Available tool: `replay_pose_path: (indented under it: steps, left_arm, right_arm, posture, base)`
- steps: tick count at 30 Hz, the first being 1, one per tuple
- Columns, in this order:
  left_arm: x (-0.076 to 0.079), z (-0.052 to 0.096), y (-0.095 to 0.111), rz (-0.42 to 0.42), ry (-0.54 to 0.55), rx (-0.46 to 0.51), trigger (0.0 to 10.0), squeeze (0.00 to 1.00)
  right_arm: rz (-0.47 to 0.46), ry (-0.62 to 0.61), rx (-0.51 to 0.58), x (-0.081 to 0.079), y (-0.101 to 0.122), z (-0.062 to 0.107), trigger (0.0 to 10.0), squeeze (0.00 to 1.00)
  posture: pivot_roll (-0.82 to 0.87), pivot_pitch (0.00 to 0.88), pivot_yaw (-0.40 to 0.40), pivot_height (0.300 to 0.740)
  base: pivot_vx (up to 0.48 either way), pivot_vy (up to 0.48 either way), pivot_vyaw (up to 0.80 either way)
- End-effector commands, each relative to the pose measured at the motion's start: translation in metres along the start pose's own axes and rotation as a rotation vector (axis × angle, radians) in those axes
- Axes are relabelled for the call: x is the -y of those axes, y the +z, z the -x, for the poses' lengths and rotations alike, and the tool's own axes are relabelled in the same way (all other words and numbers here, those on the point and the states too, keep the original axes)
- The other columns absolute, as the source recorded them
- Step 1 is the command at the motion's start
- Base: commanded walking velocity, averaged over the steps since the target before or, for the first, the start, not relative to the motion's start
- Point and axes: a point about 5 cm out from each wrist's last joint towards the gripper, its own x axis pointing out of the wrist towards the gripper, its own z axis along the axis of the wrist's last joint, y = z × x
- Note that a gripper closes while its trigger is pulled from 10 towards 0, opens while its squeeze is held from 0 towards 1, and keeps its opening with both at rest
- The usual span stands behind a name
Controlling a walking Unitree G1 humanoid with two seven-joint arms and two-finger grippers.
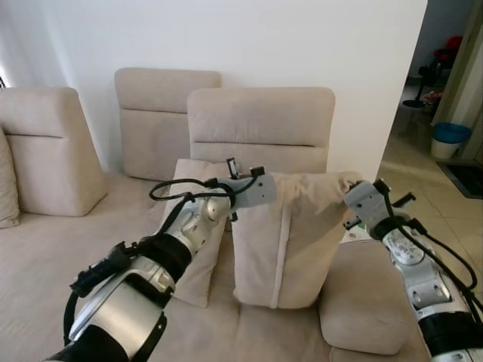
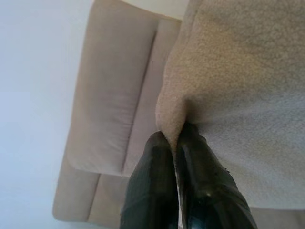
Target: Move the pillow to the sofa from floor
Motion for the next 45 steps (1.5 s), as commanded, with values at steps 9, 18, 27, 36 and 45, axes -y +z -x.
replay_pose_path:
  steps: [9,18,27,36,45]
  left_arm:
    - [-0.018,-0.003,0.019,-0.03,0.071,0.078,10.0,0.0]
    - [-0.044,-0.001,0.024,-0.08,0.114,0.083,10.0,0.0]
    - [-0.037,-0.002,0.022,-0.128,0.004,0.07,10.0,0.0]
    - [-0.011,-0.006,0.023,-0.15,-0.116,0.077,10.0,0.0]
    - [0.0,-0.009,0.031,-0.139,-0.146,0.102,10.0,0.45]
  right_arm:
    - [-0.043,-0.034,0.03,0.004,0.01,0.001,10.0,0.0]
    - [-0.081,-0.027,0.079,0.005,0.03,0.0,10.0,0.0]
    - [-0.148,0.064,0.108,-0.008,0.047,0.003,10.0,0.0]
    - [-0.17,0.043,0.037,-0.002,0.038,0.003,10.0,0.0]
    - [-0.196,0.043,-0.04,-0.005,0.025,0.005,10.0,0.0]
  posture:
    - [0.02,0.0,0.087,0.74]
    - [0.02,0.0,0.09,0.74]
    - [0.02,0.0,0.09,0.74]
    - [0.02,0.0,0.085,0.74]
    - [0.01,0.0,0.087,0.74]
  base:
    - [0.0,0.0,0.0]
    - [0.0,0.0,0.0]
    - [0.0,0.0,0.0]
    - [0.0,0.0,0.0]
    - [0.0,0.0,0.0]
